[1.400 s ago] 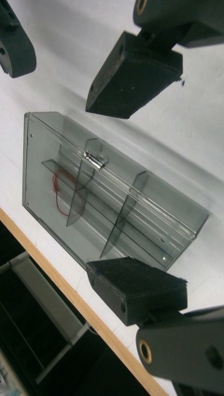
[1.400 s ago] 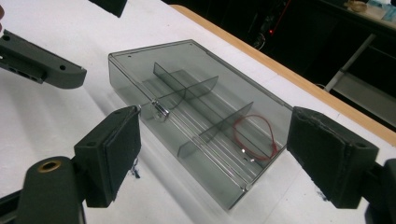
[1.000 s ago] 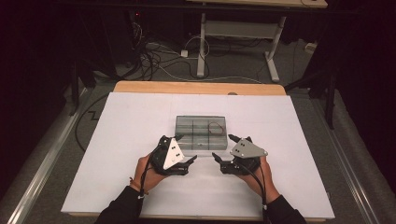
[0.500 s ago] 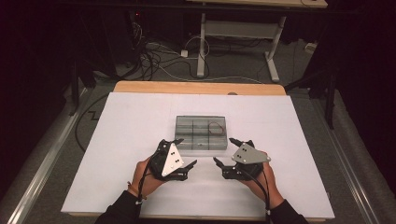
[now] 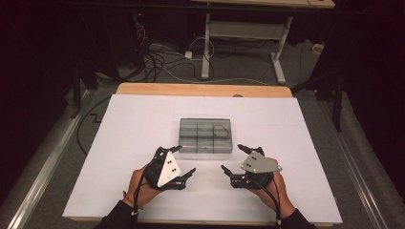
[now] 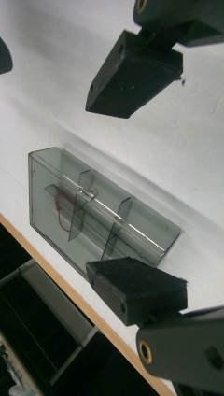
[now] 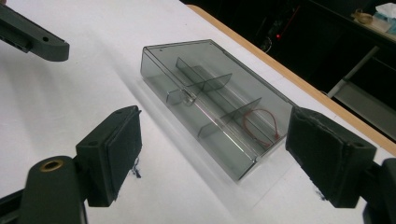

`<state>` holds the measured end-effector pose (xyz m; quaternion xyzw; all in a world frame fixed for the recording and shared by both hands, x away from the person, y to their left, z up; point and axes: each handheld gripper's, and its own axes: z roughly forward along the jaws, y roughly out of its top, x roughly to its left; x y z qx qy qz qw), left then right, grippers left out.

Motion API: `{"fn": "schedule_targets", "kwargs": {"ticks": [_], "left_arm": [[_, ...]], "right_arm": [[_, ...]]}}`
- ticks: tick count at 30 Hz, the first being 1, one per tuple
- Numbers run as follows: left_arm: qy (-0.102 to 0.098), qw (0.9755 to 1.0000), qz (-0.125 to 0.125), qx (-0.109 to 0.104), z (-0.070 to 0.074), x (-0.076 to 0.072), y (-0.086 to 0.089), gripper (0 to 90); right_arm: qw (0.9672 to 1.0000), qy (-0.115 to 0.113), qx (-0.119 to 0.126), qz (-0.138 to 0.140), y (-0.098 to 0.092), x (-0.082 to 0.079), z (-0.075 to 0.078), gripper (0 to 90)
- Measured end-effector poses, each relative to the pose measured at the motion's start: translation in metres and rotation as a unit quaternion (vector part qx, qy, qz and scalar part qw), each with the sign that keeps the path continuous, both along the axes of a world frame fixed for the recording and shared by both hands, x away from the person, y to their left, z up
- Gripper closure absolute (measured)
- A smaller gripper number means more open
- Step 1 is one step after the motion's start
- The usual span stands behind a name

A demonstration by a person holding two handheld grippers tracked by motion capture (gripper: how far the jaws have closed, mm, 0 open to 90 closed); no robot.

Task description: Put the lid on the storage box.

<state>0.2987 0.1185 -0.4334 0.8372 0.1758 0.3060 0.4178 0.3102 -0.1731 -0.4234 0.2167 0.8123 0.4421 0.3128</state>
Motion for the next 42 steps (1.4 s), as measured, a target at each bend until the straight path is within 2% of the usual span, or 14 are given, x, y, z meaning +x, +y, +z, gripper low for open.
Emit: {"fn": "schedule_targets", "kwargs": {"ticks": [5,17,31,42], "left_arm": [[-0.002,1.0000,-0.007,0.004,0.000,-0.008,0.003,20.0],[-0.008,0.9999,-0.004,0.011,-0.001,-0.016,0.013,19.9],[-0.010,0.9999,0.001,0.004,-0.004,-0.028,0.031,19.9],[-0.012,0.9999,0.008,0.010,-0.009,-0.035,0.042,19.9]], "right_arm": [[1.0000,-0.001,-0.003,0.003,-0.002,-0.004,0.001,18.8],[0.9999,-0.006,-0.009,-0.001,-0.011,-0.013,0.001,18.8],[0.9995,-0.009,-0.030,-0.001,-0.019,-0.024,0.001,18.3],[0.9996,-0.009,-0.026,-0.009,-0.034,-0.031,-0.002,18.3]]}}
